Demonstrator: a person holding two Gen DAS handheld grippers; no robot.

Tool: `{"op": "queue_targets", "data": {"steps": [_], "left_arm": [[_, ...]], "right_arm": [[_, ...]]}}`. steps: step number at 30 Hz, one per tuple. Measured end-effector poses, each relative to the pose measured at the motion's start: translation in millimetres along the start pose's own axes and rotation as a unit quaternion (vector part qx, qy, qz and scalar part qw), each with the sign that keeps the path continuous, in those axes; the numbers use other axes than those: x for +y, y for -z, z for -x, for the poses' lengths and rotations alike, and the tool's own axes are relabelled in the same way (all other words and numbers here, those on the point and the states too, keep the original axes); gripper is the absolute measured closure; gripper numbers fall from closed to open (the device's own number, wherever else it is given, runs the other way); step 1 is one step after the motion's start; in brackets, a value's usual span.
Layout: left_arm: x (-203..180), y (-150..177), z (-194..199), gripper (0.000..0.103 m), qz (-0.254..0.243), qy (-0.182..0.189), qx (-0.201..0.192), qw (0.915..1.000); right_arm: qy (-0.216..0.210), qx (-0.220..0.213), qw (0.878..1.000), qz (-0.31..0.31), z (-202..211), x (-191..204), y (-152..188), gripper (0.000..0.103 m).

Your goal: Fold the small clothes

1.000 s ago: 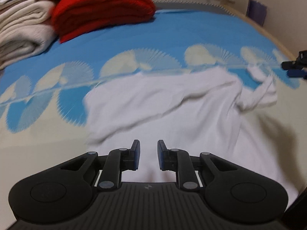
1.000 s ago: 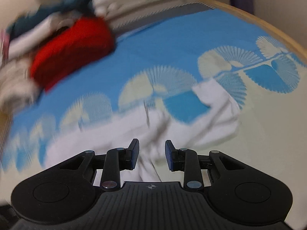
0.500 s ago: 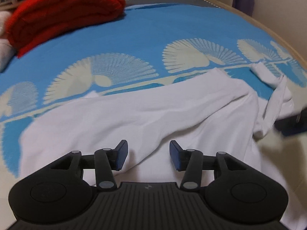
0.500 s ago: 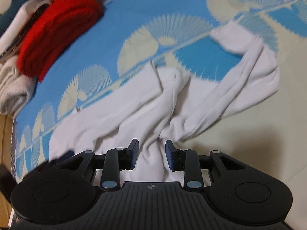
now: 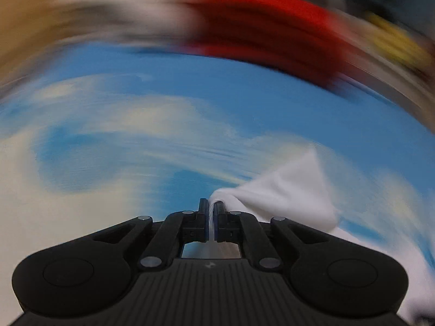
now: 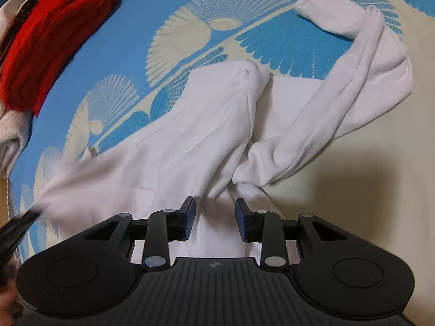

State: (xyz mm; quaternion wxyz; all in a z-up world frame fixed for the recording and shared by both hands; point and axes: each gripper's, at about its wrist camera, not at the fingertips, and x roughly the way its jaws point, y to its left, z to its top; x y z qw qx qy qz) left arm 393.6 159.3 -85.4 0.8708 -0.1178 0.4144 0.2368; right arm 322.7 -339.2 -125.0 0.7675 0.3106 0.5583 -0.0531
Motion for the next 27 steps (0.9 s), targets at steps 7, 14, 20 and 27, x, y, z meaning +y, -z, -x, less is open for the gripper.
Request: {"op": "queue_targets", "data": {"steps": [7,14,20,27], "left_arm": [[115.6,-15.7,5.7,0.063,0.127,-0.122,-0.010,0.9844],[-23.7,34.9,-10.9,0.055,-0.043,0.136,0.018,0.9896],[-97.7,82.1,-40.7,0.033,-0.110,0.183,0.021,0.9767],[-127.6,89.8,-71.3,0.070,-0.167,0.160,0.022,0.9727]], "right_arm": [[0.028,-0.060,0.998,0.007,14.4,6.7,-9.5,0.066],[0.051,-0.091,0.994,-0.035,20.8,-16.2,-28.0,0.065],[0.070,-0.117,0.987,-0.084,31.6,-48.0,-39.6,0.065],[0.090,-0.138,0.978,-0.131,43.8,-93.5,-60.0,0.064]]}}
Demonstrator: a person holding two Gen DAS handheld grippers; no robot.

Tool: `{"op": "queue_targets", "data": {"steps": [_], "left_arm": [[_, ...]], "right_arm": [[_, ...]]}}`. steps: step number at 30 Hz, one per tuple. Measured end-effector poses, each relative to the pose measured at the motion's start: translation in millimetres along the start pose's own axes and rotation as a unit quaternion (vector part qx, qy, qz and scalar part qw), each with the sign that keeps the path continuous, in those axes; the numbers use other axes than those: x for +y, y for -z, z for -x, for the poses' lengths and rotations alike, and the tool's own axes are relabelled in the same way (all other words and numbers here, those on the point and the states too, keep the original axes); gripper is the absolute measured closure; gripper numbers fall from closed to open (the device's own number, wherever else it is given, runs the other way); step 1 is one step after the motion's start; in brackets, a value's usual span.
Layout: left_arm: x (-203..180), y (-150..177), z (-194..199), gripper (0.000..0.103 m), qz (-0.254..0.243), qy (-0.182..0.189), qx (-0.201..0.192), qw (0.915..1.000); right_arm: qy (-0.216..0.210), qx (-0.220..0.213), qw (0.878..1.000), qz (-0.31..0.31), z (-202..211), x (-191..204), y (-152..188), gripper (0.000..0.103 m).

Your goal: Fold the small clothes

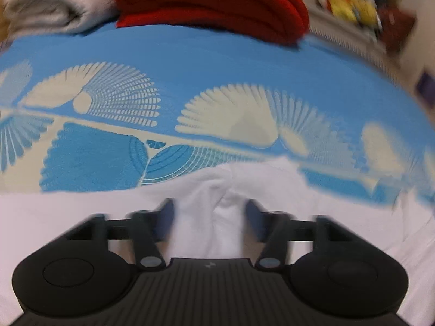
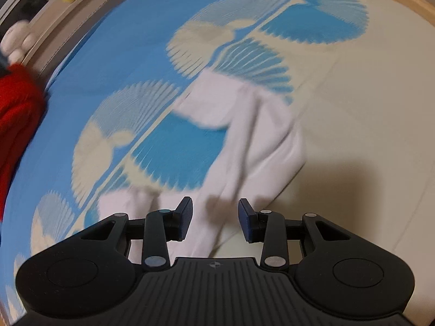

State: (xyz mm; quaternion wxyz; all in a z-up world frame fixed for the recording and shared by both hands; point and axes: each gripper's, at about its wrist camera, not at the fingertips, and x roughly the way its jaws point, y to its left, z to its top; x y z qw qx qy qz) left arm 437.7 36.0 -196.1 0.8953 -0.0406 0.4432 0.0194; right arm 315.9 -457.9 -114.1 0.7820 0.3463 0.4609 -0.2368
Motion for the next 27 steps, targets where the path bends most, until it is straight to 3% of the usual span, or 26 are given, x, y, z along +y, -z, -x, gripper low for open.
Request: {"op": "queue_targets", "data": {"steps": [1,3,6,11,15,17,19,22,23,25,27], "left_arm": [[6.7,0.8,-2.9,0.075,-0.006,-0.002,0.005,1.0000],[29.6,-3.5,-5.5,0.080,0.047,-0.003,0.016,0.9988],[52.6,-6.4,-5.4,0.079,0.085,-0.056,0.019,0.9946],[56.7,-7.2,-2.4,0.046,0.078,-0.134,0.034,0.9873],[55.7,-8.3,-1.7,0.043,0.077,-0.147,0.039,0.9854],[54.2,-10.1,-1.4,0.043,0.074,-0.143,0.041,0.9861],[54.5,-9.7,-1.0,0.043,0.068,-0.142,0.042,0.9866],[54.6,-10.1,0.8,0.043,0.070,-0.138,0.047,0.9868],[54.4,-10.7,1.5,0.043,0.071,-0.138,0.050,0.9866],[52.2,-11.9,2.7,0.043,0.069,-0.141,0.053,0.9862],[49.5,-12.2,2.7,0.043,0.064,-0.143,0.055,0.9861]], "right_arm": [[0.004,-0.006,1.000,-0.005,0.3,-5.4,-6.2,0.064],[0.005,-0.019,1.000,-0.018,0.8,-16.3,-18.0,0.064],[0.007,-0.041,0.999,-0.027,-1.4,-30.7,-32.4,0.063],[-0.031,-0.043,0.998,-0.017,-23.2,-41.5,-49.3,0.063],[-0.054,-0.035,0.998,0.029,-46.3,-27.4,-58.5,0.057],[-0.038,-0.029,0.998,0.051,-57.2,-20.1,-58.6,0.057],[-0.012,-0.024,0.997,0.070,-66.5,-15.5,-58.6,0.061],[0.026,-0.027,0.996,0.085,-71.0,-13.0,-57.9,0.081],[0.033,-0.031,0.995,0.089,-70.1,-12.1,-57.9,0.097],[0.034,-0.040,0.994,0.100,-67.1,-11.1,-58.5,0.099],[0.002,-0.064,0.994,0.091,-54.3,-11.4,-62.5,0.100]]}}
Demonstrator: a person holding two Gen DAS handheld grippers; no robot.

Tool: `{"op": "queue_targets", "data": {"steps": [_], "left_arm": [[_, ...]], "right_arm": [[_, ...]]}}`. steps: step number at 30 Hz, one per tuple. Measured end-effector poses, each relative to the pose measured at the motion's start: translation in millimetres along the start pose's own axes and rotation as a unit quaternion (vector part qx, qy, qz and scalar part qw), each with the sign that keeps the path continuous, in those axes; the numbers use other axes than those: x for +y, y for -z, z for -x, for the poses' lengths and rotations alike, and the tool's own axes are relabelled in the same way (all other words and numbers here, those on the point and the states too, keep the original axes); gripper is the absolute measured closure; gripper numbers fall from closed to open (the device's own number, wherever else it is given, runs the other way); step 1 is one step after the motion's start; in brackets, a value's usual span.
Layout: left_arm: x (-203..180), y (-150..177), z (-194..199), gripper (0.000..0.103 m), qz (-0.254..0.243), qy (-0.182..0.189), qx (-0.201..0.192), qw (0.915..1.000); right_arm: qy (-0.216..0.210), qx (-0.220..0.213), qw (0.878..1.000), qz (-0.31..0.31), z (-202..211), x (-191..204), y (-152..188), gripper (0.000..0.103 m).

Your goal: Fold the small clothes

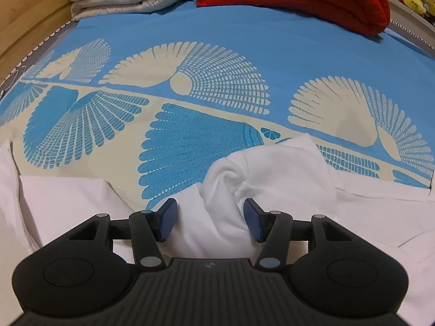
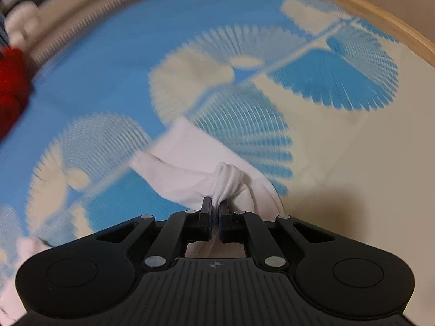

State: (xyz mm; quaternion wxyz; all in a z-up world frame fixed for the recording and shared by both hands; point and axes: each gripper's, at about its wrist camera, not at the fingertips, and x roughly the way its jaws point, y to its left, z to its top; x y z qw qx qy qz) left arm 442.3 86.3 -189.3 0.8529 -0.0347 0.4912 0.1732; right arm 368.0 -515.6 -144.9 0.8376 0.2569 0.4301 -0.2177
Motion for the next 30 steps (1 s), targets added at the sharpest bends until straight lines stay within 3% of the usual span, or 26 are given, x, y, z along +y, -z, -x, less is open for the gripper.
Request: {"op": "queue_targets", "data": {"steps": [2,5,7,9,11,13,14,16,18,19,25,29,30], "left_arm": [[-2.6,0.6,0.8,0.043,-0.006,-0.001,0.000,1.0000],[-3.4,0.4,0.7,0.043,-0.008,0.000,0.002,1.0000],[-2.9,-0.2,0.2,0.043,-0.005,0.004,0.006,1.0000],[-2.1,-0.8,-0.4,0.043,0.002,0.005,0.010,0.9999],[-2.5,-0.6,0.0,0.043,0.003,0.005,0.011,0.9999],[-3.1,-0.1,0.7,0.041,0.002,0.005,0.013,0.9999],[-3.4,0.1,0.9,0.040,0.000,0.005,0.014,0.9999],[-4.1,1.0,1.1,0.038,-0.005,0.004,0.015,0.9999],[-4.9,2.2,1.3,0.037,-0.013,0.004,0.014,0.9998],[-5.2,2.8,1.4,0.036,-0.017,0.004,0.013,0.9998],[-6.6,5.4,1.9,0.033,-0.035,0.001,0.006,0.9994],[-9.6,5.0,1.8,0.033,-0.039,-0.006,0.006,0.9992],[-10.6,5.2,2.0,0.033,-0.041,-0.008,0.006,0.9991]], "right_arm": [[-0.042,-0.059,0.997,-0.007,28.2,1.9,-8.4,0.100],[-0.090,-0.180,0.979,-0.040,80.4,-8.4,-16.2,0.100],[-0.070,-0.237,0.966,-0.074,95.1,-28.9,-11.4,0.100],[-0.013,-0.200,0.974,-0.109,78.8,-53.3,-10.0,0.096],[0.026,-0.088,0.983,-0.162,36.9,-88.6,-7.1,0.095],[0.036,-0.017,0.976,-0.215,4.9,-120.8,3.8,0.096],[0.028,-0.012,0.974,-0.225,-2.8,-131.1,8.0,0.098],[0.007,-0.030,0.980,-0.199,-3.2,-130.9,1.0,0.091],[-0.029,-0.050,0.985,-0.162,-2.4,-129.0,-10.4,0.069],[-0.037,-0.057,0.986,-0.152,-3.9,-131.2,-15.7,0.066],[-0.045,-0.065,0.993,-0.086,-24.2,-139.2,-50.7,0.064],[-0.082,-0.044,0.995,0.023,-31.0,-108.4,-67.1,0.064],[-0.078,-0.025,0.996,0.045,-35.5,-101.2,-68.8,0.072]]}}
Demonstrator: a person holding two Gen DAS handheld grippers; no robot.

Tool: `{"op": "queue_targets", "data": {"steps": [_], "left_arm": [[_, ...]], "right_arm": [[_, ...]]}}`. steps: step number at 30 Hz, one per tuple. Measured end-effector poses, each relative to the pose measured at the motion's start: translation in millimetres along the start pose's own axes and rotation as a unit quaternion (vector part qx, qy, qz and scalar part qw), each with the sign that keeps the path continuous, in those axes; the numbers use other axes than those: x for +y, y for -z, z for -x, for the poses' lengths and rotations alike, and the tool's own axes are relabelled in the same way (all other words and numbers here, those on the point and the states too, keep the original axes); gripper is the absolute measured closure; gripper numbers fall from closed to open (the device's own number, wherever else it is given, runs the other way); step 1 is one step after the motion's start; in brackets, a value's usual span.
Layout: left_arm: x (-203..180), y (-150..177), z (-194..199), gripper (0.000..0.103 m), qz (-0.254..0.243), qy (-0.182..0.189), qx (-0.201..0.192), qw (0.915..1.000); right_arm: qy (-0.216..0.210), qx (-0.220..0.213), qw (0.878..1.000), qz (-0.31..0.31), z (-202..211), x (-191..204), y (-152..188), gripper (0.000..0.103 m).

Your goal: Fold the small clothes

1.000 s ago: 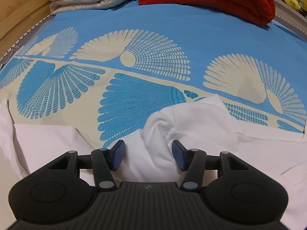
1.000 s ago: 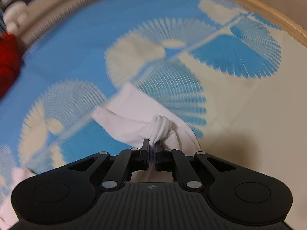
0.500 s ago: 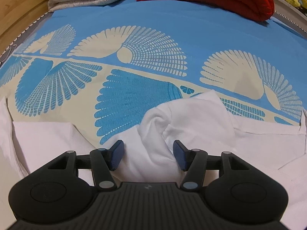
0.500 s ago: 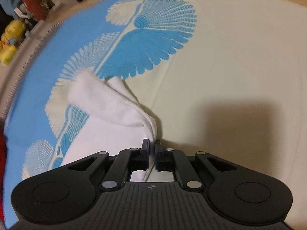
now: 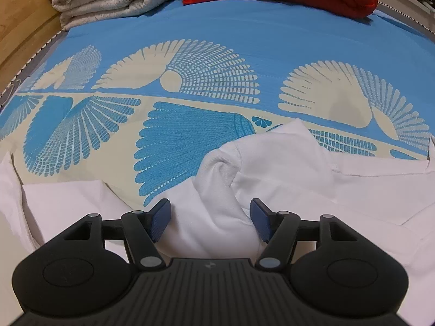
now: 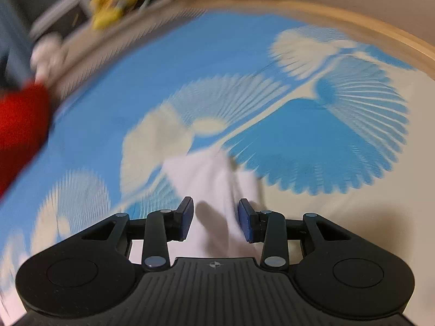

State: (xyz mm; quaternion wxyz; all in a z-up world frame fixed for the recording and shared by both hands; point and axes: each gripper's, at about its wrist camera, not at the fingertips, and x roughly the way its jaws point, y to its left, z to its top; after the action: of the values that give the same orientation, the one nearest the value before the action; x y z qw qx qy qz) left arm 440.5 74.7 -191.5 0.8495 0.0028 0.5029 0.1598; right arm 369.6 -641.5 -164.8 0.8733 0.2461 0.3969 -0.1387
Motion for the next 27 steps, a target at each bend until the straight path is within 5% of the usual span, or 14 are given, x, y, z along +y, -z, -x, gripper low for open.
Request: {"op": "queue_targets", "data": {"steps": [2,4,6,8,9,11,13,19,22,27], "left_arm": [[-1.2,0.2,-0.2,0.033,-0.002,-0.003,-0.001,1.0000],[-1.3,0.0,-0.5,0.033,-0.002,-0.003,-0.001,1.0000],[-1.0,0.1,-0.7,0.033,0.000,-0.003,-0.001,1.0000],[-1.6,0.4,-0.5,0.033,-0.002,-0.004,-0.001,1.0000],[-2.1,0.6,-0.4,0.033,-0.004,-0.003,-0.002,1.0000],[-2.7,0.8,0.0,0.033,-0.007,-0.004,-0.002,1.0000],[-2.2,0.6,0.2,0.033,-0.007,-0.003,-0.001,1.0000],[-0.9,0.1,3.0,0.033,-0.005,-0.001,0.006,1.0000],[2.2,-1.3,9.7,0.033,-0.006,0.003,0.005,1.0000],[21.5,-8.4,38.4,0.033,0.024,0.024,-0.014,0.9993]], "right_arm": [[0.010,0.010,1.000,0.016,-3.3,6.2,2.8,0.099],[0.010,-0.009,1.000,0.014,1.6,5.1,2.0,0.100],[0.002,-0.078,0.997,-0.002,21.8,0.5,1.1,0.100],[-0.012,-0.189,0.979,-0.081,50.4,-27.1,1.3,0.100],[0.013,-0.213,0.969,-0.122,56.4,-42.1,2.1,0.100],[0.078,-0.185,0.954,-0.221,49.6,-80.8,9.1,0.096],[0.091,-0.115,0.950,-0.274,30.6,-110.7,24.9,0.099],[0.078,-0.119,0.955,-0.259,29.3,-114.5,28.5,0.094],[0.108,-0.128,0.958,-0.231,29.5,-107.8,29.0,0.103],[0.198,-0.161,0.934,-0.251,47.0,-108.1,17.6,0.098]]}}
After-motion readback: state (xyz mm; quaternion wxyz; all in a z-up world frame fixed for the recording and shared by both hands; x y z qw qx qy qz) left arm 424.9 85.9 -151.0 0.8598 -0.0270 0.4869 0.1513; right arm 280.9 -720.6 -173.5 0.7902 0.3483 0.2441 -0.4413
